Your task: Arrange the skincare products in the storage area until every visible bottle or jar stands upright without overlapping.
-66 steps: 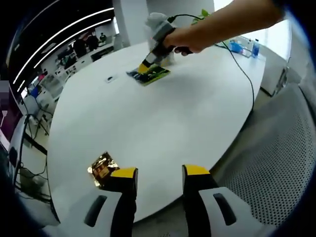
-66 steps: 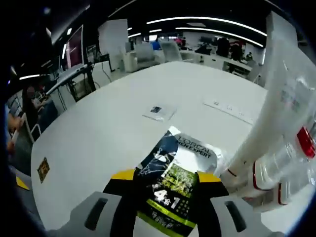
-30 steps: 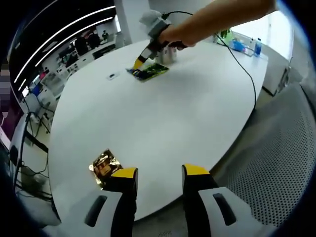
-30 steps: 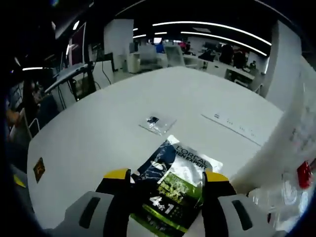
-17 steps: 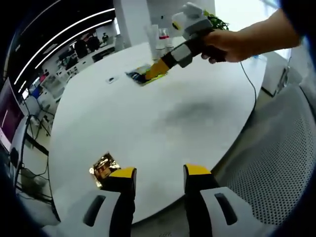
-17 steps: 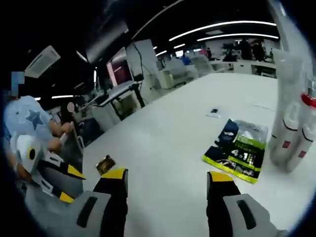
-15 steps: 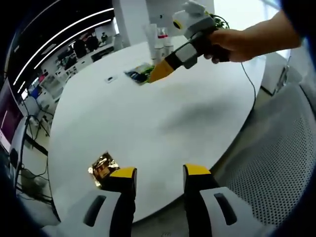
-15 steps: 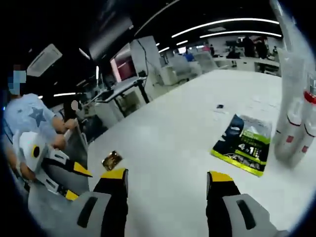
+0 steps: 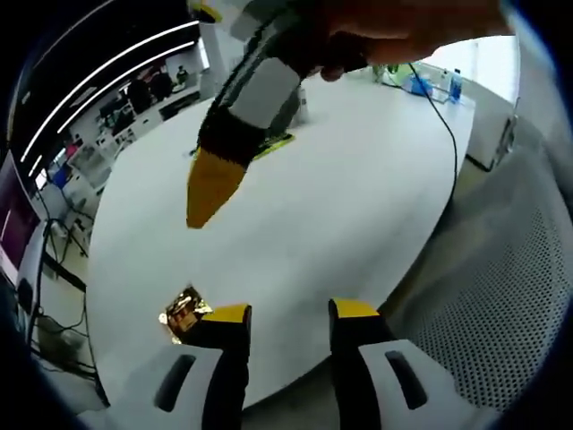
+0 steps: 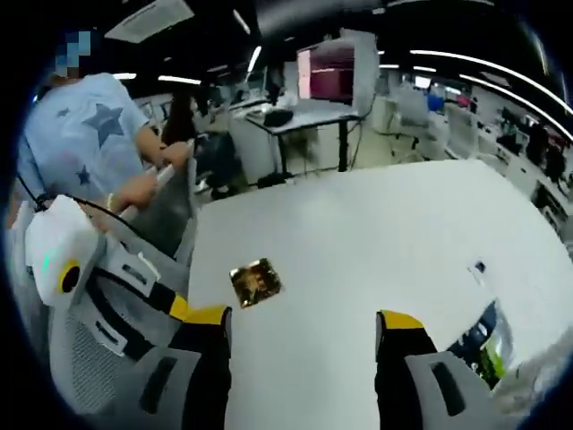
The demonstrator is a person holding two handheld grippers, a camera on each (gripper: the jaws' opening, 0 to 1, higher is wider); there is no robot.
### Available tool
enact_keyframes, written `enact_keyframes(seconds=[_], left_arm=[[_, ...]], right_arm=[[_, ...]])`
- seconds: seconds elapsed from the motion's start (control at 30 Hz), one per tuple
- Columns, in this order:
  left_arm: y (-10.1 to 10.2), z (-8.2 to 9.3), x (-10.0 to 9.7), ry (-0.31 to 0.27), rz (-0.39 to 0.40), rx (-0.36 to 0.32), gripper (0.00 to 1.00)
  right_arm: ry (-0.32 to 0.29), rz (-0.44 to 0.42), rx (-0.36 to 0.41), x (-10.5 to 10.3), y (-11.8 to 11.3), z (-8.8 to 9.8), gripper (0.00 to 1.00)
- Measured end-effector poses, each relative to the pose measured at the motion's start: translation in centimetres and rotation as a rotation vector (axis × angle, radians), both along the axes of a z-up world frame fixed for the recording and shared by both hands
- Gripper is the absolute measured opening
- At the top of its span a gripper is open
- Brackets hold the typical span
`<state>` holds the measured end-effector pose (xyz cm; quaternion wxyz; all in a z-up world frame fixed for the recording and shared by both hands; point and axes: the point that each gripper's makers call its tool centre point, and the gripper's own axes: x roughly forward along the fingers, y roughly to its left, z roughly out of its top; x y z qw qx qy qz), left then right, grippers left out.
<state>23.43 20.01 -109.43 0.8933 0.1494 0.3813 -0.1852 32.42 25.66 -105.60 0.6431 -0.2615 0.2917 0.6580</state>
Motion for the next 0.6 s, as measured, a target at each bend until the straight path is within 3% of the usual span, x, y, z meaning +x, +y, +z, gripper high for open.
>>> enact_keyframes(seconds=[0.07, 0.33, 0.5, 0.6], left_arm=[[0.0, 0.5, 0.1, -0.022, -0.010, 0.010, 0.27], [-1.3, 1.3, 0.3, -0.054, -0.043, -0.051, 0.22], [-1.9, 1.0, 0.1, -0.042, -0.075, -0.058, 0.22], [-2.2, 0.8, -0.1, -0.028, -0.087, -0.060, 0.20]], right_arm=[[0.047, -0.016, -0.031, -0.7, 1.1, -0.9, 0.66], [-0.023, 0.185, -0.206, -3.1, 3.7, -5.1, 0.65], [-0.041, 0.269, -0.211, -4.8, 5.6, -5.6, 0.60], [-0.071, 0.354, -0.243, -5.4, 6.0, -6.6, 0.52]])
